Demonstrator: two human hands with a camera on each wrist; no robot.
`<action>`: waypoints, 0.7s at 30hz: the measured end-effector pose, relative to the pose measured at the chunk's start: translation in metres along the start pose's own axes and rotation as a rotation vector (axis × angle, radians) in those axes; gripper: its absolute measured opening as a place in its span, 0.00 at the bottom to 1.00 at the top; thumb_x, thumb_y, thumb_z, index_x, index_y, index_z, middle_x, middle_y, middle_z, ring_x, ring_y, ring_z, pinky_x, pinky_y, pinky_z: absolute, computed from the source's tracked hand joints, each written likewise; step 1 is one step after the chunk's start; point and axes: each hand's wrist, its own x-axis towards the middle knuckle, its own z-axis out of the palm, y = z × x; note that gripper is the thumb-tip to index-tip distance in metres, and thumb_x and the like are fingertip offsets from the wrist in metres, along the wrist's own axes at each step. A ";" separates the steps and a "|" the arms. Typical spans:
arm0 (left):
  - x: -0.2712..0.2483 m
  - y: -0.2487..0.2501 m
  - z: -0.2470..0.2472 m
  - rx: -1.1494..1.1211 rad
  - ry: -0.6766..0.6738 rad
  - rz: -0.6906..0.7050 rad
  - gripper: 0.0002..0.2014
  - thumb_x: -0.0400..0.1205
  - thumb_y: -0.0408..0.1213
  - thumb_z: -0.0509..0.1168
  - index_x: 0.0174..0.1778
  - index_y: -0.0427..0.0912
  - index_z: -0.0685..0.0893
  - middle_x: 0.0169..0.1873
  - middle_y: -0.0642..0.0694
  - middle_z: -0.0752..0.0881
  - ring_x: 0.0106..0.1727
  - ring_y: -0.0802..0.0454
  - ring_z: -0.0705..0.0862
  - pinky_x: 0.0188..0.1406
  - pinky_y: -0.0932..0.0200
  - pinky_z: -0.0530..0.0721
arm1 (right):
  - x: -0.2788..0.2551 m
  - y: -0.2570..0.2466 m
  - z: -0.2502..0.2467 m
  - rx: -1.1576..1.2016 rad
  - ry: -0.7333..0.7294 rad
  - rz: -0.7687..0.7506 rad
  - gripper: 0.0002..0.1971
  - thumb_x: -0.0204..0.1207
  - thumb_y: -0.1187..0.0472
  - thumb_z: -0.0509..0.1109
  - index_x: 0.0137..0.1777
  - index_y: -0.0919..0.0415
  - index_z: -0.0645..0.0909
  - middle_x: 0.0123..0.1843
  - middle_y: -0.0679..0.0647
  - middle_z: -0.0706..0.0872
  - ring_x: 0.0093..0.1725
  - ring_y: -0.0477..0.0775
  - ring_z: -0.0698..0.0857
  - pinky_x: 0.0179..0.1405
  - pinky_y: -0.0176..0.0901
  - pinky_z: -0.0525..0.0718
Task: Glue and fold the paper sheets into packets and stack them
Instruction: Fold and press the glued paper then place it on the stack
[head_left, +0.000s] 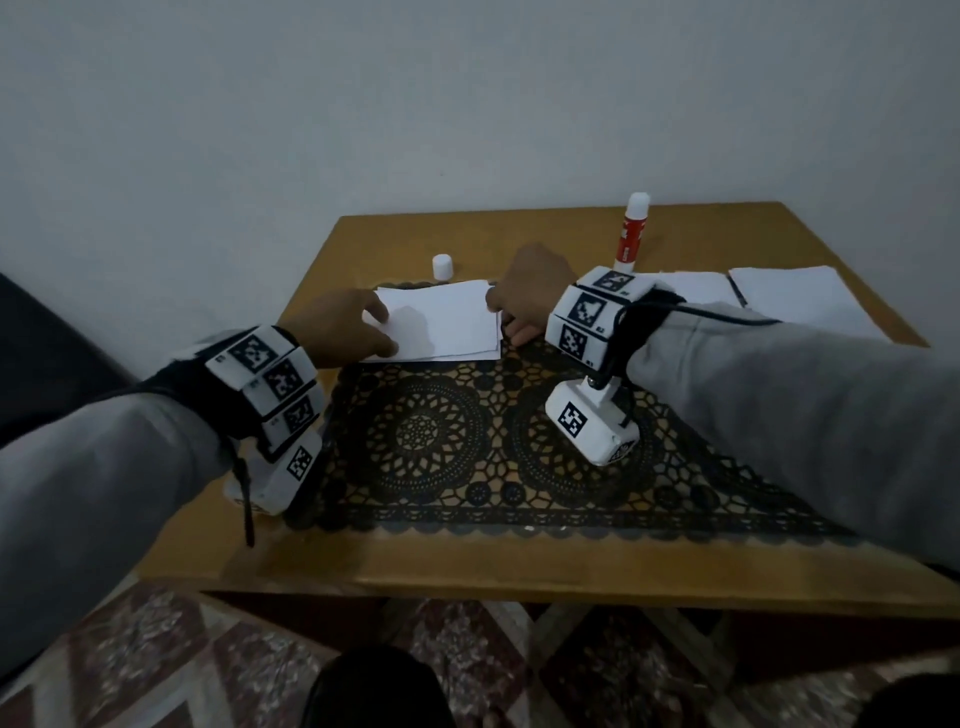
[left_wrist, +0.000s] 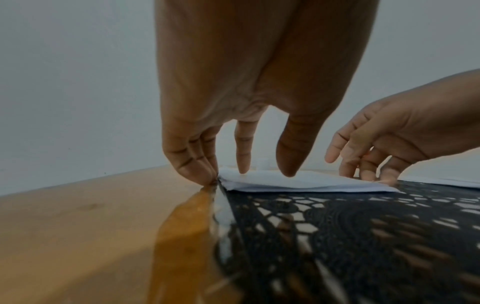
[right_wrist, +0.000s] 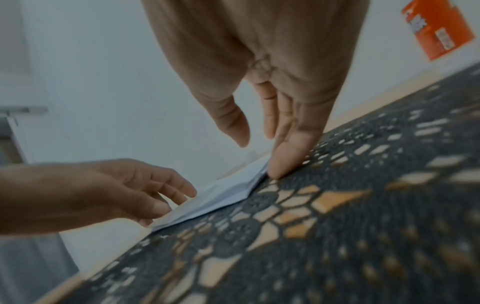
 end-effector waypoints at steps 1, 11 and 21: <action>-0.002 0.000 0.000 0.003 -0.006 0.002 0.26 0.74 0.42 0.75 0.67 0.44 0.78 0.70 0.39 0.74 0.69 0.42 0.73 0.64 0.50 0.74 | 0.001 0.001 0.000 0.039 -0.017 0.000 0.07 0.73 0.67 0.72 0.46 0.72 0.83 0.49 0.68 0.90 0.47 0.66 0.91 0.52 0.63 0.88; -0.016 0.006 -0.001 0.162 -0.068 0.049 0.29 0.69 0.47 0.79 0.66 0.50 0.79 0.70 0.41 0.75 0.68 0.42 0.75 0.65 0.47 0.76 | -0.019 0.017 -0.020 0.511 -0.228 0.161 0.19 0.79 0.67 0.67 0.66 0.76 0.73 0.54 0.75 0.85 0.48 0.69 0.87 0.54 0.57 0.88; -0.027 0.035 0.000 0.225 0.049 0.086 0.32 0.70 0.48 0.77 0.65 0.45 0.70 0.65 0.37 0.74 0.65 0.38 0.73 0.61 0.44 0.76 | -0.064 0.077 -0.116 -0.100 0.132 -0.282 0.08 0.77 0.65 0.65 0.42 0.67 0.83 0.37 0.59 0.90 0.36 0.58 0.90 0.40 0.51 0.89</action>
